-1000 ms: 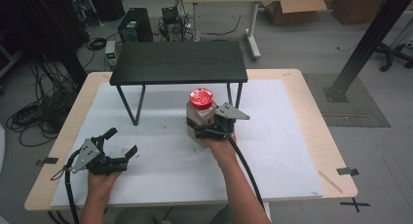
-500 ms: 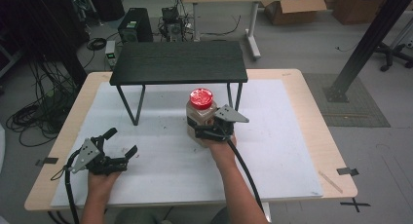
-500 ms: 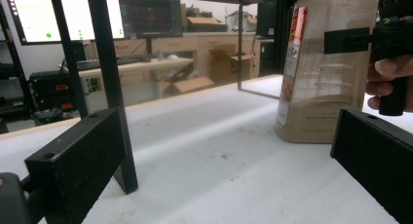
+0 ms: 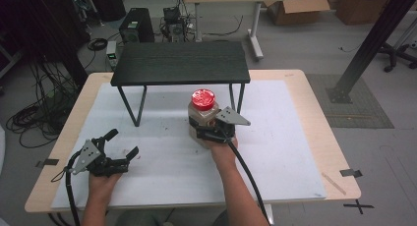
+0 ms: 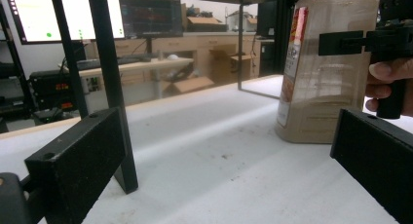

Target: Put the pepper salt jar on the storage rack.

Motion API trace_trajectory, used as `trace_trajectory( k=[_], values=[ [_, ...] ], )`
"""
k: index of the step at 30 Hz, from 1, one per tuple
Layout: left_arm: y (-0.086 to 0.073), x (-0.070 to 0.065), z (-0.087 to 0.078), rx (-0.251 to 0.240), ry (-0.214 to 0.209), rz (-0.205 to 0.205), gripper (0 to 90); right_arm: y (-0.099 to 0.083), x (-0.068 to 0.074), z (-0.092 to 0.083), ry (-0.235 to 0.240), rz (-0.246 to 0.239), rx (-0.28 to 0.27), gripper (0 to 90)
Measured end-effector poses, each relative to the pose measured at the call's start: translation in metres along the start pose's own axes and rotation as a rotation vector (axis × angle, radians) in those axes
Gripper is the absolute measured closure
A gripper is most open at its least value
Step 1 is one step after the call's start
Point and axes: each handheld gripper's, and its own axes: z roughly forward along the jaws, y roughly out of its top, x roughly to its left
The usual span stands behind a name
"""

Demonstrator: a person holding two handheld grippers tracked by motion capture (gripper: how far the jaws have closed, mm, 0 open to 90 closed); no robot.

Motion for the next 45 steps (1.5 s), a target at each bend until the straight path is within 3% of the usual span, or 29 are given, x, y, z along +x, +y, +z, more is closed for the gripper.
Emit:
trace_trajectory(
  k=[12,22,31,38,45],
  values=[
    [0.0,0.0,0.0,-0.001,0.0,-0.002,0.2,-0.004,0.0,-0.006,-0.007,-0.051,-0.016,24.2],
    [0.0,0.001,0.0,0.0,0.001,-0.007,0.2,0.0,-0.002,-0.01,0.019,-0.043,-0.004,25.2],
    [0.0,0.001,0.0,0.0,0.001,-0.008,0.2,0.018,0.001,-0.021,0.067,-0.062,-0.007,25.2],
    [0.0,0.001,0.0,-0.001,0.001,-0.006,0.2,0.044,0.006,-0.033,0.123,-0.09,0.02,25.1],
    [0.0,0.001,0.0,-0.001,0.0,-0.009,0.2,0.062,0.008,-0.039,0.143,-0.109,0.029,25.0]
  ],
)
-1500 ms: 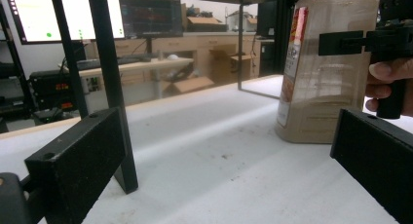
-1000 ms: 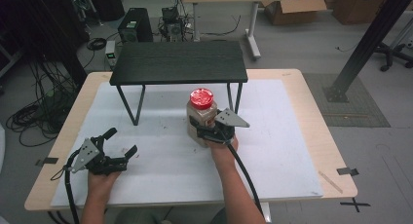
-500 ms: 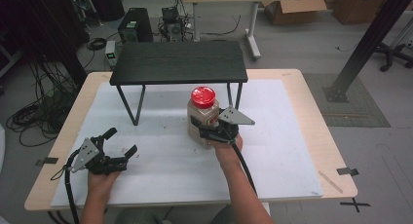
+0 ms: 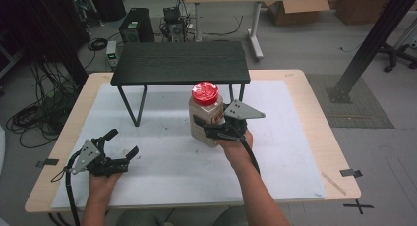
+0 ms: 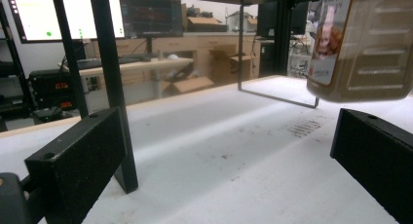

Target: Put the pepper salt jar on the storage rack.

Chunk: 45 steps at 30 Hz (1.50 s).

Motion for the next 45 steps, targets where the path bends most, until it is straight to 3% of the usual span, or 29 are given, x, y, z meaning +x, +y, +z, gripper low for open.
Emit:
trace_trajectory(
  k=[18,29,45],
  values=[
    [0.0,0.0,0.0,-0.001,0.0,-0.004,0.2,0.073,0.002,-0.009,0.069,-0.025,-0.025,24.8],
    [0.0,0.001,0.0,-0.001,0.0,-0.006,0.2,0.101,-0.006,-0.005,0.082,0.0,-0.05,24.8],
    [0.0,0.001,-0.001,-0.004,0.001,-0.01,0.2,0.144,-0.022,0.007,0.087,-0.006,-0.069,24.8]
  ],
)
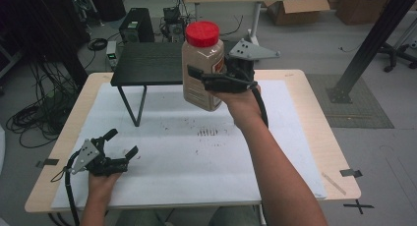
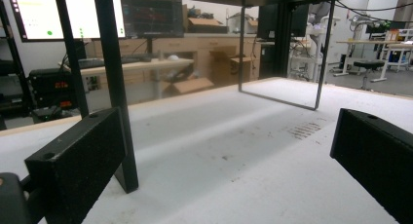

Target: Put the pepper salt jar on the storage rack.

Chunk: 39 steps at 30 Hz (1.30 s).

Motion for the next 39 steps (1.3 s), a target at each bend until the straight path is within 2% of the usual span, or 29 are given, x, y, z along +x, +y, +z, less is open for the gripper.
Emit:
trace_trajectory(
  k=[6,17,30,39],
  values=[
    [0.0,0.0,0.0,0.0,0.001,-0.001,0.2,0.009,-0.008,0.007,-0.008,-0.004,-0.003,24.7],
    [0.0,0.0,0.0,-0.002,0.001,-0.003,0.2,0.016,-0.031,0.019,-0.054,-0.004,-0.006,24.7],
    [0.0,0.0,-0.001,-0.008,0.006,-0.005,0.2,0.021,-0.057,0.044,-0.086,0.003,0.009,24.7],
    [0.0,0.001,-0.001,-0.007,0.006,-0.008,0.2,0.015,-0.072,0.054,-0.133,0.024,0.008,24.7]
  ],
)
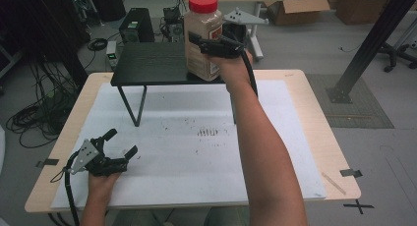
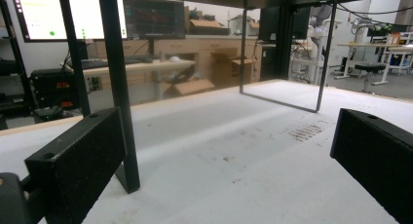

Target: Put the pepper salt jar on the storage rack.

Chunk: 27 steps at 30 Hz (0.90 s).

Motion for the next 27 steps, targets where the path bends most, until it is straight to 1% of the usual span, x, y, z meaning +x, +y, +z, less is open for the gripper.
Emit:
trace_trajectory(
  k=[5,7,11,15,19,21,22,24,25,27],
  values=[
    [0.0,0.0,0.0,0.0,0.0,0.002,0.2,-0.006,-0.007,0.005,-0.024,0.02,0.004,24.7],
    [0.0,0.0,0.0,-0.001,0.001,0.0,0.2,-0.007,-0.008,0.007,-0.029,0.014,0.003,24.7],
    [0.0,0.0,0.0,0.002,0.001,0.002,0.2,-0.008,-0.008,0.009,-0.021,-0.01,-0.001,24.5],
    [0.0,-0.001,0.0,0.004,0.001,0.002,0.2,-0.01,-0.008,0.008,-0.017,-0.011,-0.011,24.4],
    [0.0,-0.001,0.0,0.004,0.002,0.004,0.3,-0.01,-0.007,0.009,-0.025,-0.008,-0.013,23.4],
    [0.0,-0.001,0.0,0.004,0.003,0.005,0.2,-0.011,-0.007,0.009,-0.023,0.009,-0.014,21.2],
    [0.0,-0.001,0.0,0.004,0.002,0.004,0.3,-0.011,-0.007,0.01,-0.02,0.02,-0.007,18.2],
    [0.0,-0.001,0.0,0.004,0.002,0.003,0.2,-0.011,-0.007,0.01,-0.026,0.023,0.003,16.7],
    [0.0,-0.001,0.0,0.003,0.003,0.004,0.2,-0.011,-0.007,0.01,-0.019,0.027,0.002,16.1],
    [0.0,-0.001,0.0,0.004,0.002,0.003,0.2,-0.01,-0.007,0.009,-0.021,0.025,-0.003,15.1]
  ],
)
